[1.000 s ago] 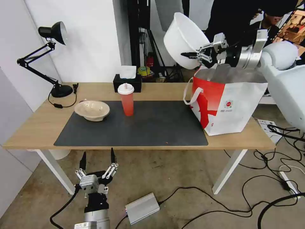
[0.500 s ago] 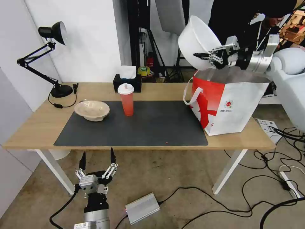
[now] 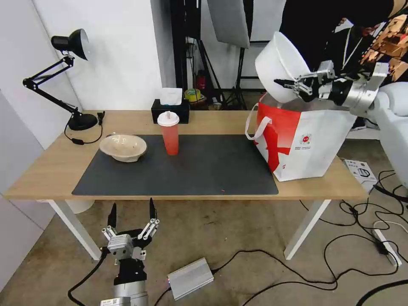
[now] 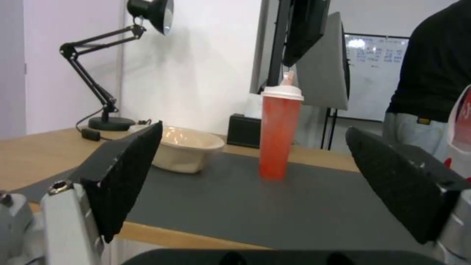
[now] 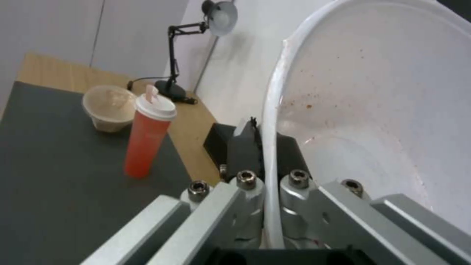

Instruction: Pick up the trash from the table and place it into the takeout bag.

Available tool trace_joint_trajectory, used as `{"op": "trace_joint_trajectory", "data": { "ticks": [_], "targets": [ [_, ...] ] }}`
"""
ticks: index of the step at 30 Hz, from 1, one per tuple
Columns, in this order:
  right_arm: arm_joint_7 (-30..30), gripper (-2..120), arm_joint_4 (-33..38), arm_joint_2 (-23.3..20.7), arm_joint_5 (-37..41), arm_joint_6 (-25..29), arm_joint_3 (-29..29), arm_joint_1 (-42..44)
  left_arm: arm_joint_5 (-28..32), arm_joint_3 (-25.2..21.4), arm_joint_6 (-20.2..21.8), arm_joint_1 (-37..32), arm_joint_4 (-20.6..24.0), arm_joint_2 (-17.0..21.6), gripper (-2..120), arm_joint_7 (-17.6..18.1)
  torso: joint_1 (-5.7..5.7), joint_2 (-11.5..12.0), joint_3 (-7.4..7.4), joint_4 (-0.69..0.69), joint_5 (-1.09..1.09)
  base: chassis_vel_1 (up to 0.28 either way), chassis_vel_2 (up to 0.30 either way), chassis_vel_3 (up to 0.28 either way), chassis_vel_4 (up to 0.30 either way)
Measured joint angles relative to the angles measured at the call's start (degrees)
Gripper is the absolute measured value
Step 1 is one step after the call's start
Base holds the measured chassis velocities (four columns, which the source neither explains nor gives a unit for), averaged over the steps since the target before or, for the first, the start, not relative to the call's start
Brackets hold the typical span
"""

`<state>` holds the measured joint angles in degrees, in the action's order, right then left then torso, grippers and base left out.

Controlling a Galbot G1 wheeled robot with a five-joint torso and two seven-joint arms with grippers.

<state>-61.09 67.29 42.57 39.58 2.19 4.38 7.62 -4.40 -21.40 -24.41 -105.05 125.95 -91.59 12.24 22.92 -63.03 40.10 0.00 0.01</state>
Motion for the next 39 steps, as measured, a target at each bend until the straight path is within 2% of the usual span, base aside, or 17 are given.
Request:
{"op": "trace_joint_trajectory", "data": {
  "ticks": [15, 31, 33, 35, 37, 39],
  "targets": [
    [0.11, 0, 0.61, -0.36, -1.02, 0.16, 5.09, 7.8, -0.14, -0.39, -0.12, -0.26, -0.02, 0.03, 100, 0.0, 0.0, 0.0, 0.0, 0.0, 0.0, 0.0, 0.0, 0.0, 0.0],
    [1.31, 0, 0.71, 0.31, -0.47, -0.22, 5.0, 8.01, -0.06, -0.39, -0.14, 0.02, -0.45, 0.03, 100, -0.23, 0.0, 0.0, 0.0, 0.0, -0.01, 0.0, 0.0, 0.0, 0.0],
    [2.0, 7, 1.2, 0.2, 0.1, -0.19, 4.88, 8.33, -0.05, -0.41, -0.16, 0.01, -0.45, 0.02, 100, -0.22, 0.0, 0.0, 0.0, 0.0, -0.01, 0.0, 0.0, 0.0, 0.0],
    [2.12, 9, 1.3, 0.18, 0.19, -0.19, 4.88, 8.35, -0.05, -0.41, -0.16, 0.01, -0.44, 0.02, 100, -0.22, 0.0, 0.0, 0.0, 0.0, -0.01, 0.0, 0.0, 0.0, 0.0],
    [2.43, 22, 1.66, 0.12, 0.39, -0.19, 4.88, 8.37, -0.04, -0.39, -0.16, 0.0, -0.32, 0.01, 100, -0.2, 0.0, 0.0, 0.0, 0.0, -0.01, 0.0, 0.0, 0.0, 0.0],
    [2.5, 25, 1.74, 0.1, 0.42, -0.19, 4.88, 8.39, -0.03, -0.37, -0.17, -0.05, -0.26, 0.01, 100, -0.2, 0.0, 0.0, 0.0, 0.0, -0.01, 0.0, 0.0, 0.0, 0.0]
  ]
}}
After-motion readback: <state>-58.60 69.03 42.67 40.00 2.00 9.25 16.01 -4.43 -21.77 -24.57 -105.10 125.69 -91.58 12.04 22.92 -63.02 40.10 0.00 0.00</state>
